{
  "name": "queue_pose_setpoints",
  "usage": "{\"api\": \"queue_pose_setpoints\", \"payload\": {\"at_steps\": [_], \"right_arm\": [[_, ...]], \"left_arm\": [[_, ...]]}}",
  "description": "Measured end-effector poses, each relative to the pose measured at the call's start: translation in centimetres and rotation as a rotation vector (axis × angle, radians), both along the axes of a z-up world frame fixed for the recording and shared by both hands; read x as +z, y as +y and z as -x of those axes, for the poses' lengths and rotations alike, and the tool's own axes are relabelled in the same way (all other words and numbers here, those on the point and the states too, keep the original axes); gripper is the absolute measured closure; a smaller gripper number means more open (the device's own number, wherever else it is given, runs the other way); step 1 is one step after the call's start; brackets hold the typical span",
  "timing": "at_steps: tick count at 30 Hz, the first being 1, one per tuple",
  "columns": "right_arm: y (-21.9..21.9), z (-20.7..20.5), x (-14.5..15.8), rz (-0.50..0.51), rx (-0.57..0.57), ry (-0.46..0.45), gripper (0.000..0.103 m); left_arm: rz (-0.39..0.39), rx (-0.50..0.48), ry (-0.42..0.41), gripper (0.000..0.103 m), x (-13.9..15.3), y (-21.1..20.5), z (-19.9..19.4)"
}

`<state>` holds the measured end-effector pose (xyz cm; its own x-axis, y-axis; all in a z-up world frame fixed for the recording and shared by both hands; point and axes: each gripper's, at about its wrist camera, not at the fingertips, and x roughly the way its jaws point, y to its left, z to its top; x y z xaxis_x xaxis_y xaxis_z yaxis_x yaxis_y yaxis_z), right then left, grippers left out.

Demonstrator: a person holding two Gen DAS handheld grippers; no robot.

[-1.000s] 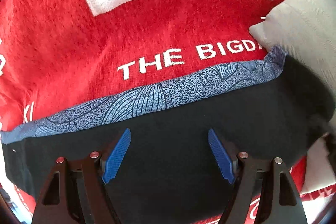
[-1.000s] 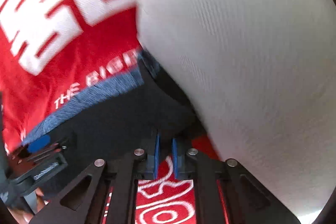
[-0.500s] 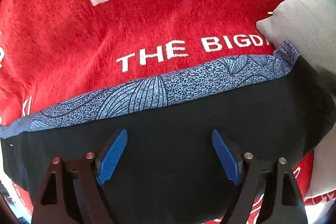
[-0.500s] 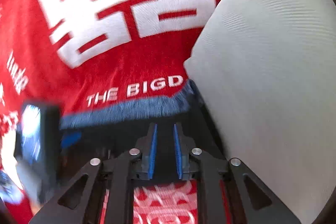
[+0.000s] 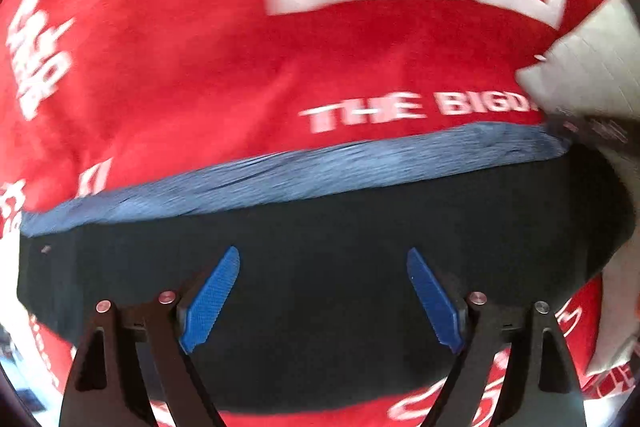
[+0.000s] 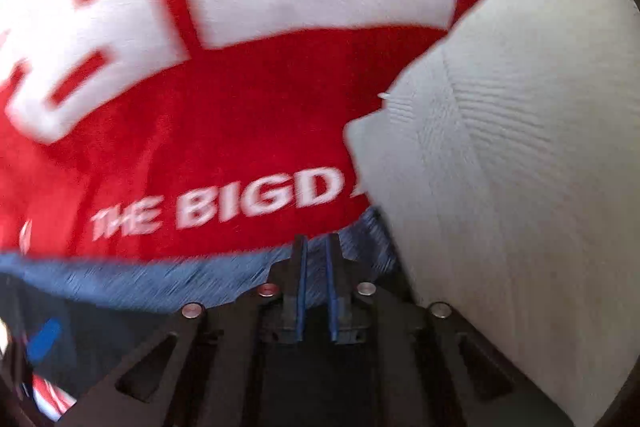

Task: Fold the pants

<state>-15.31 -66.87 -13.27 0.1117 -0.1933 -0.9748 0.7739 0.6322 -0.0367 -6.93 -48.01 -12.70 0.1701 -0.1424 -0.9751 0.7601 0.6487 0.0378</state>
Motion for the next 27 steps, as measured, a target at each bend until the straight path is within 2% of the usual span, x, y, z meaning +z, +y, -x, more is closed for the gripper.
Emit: {"api": "queue_pose_setpoints", "payload": {"at_steps": [2, 3, 4, 8, 9, 10, 12, 16, 20, 22, 24, 27], "right_arm": [[3.0, 0.5, 1.6, -0.009, 0.065, -0.027, 0.073], [4.1, 0.7, 2.0, -0.019, 0.085, -0.039, 0.061], [5.9, 1.0, 2.3, -0.030, 0.112, -0.048, 0.054], [9.9, 2.6, 0.7, -0.088, 0.164, -0.030, 0.053], [10.3, 3.8, 0.4, -0.096, 0.157, -0.008, 0.054], [10.3, 4.0, -0.7, -0.106, 0.149, 0.010, 0.054], [9.9, 4.3, -1.1, -0.103, 0.137, 0.000, 0.054], [9.8, 5.1, -0.6, -0.104, 0.123, 0.036, 0.054], [10.3, 6.6, 0.8, -0.105, 0.103, 0.048, 0.053], [10.9, 6.9, 2.2, -0.112, 0.101, 0.027, 0.053], [11.6, 6.5, 3.1, -0.157, 0.102, -0.042, 0.054], [11.6, 3.1, 3.1, -0.215, 0.159, -0.118, 0.064]], "left_arm": [[-0.026, 0.059, -0.016, 0.016, 0.1, 3.0, -1.6], [-0.051, 0.096, -0.029, 0.016, -0.1, 4.7, -2.7], [-0.079, 0.129, -0.040, 0.016, -0.5, 6.1, -3.7], [-0.168, 0.284, -0.048, 0.016, -3.1, 10.7, -8.1], [-0.170, 0.303, -0.033, 0.015, -3.7, 11.4, -8.9], [-0.148, 0.325, -0.010, 0.006, -4.0, 12.1, -9.7], [-0.144, 0.359, 0.015, 0.005, -4.2, 12.9, -10.7], [-0.187, 0.374, -0.012, 0.005, -3.7, 14.1, -10.8], [-0.177, 0.366, -0.005, 0.005, -2.2, 16.3, -10.4], [-0.161, 0.361, -0.003, 0.005, -1.4, 17.0, -10.7], [-0.135, 0.342, -0.012, 0.005, -0.9, 17.3, -11.1], [-0.104, 0.307, -0.026, 0.005, -0.7, 16.4, -12.3]]}}
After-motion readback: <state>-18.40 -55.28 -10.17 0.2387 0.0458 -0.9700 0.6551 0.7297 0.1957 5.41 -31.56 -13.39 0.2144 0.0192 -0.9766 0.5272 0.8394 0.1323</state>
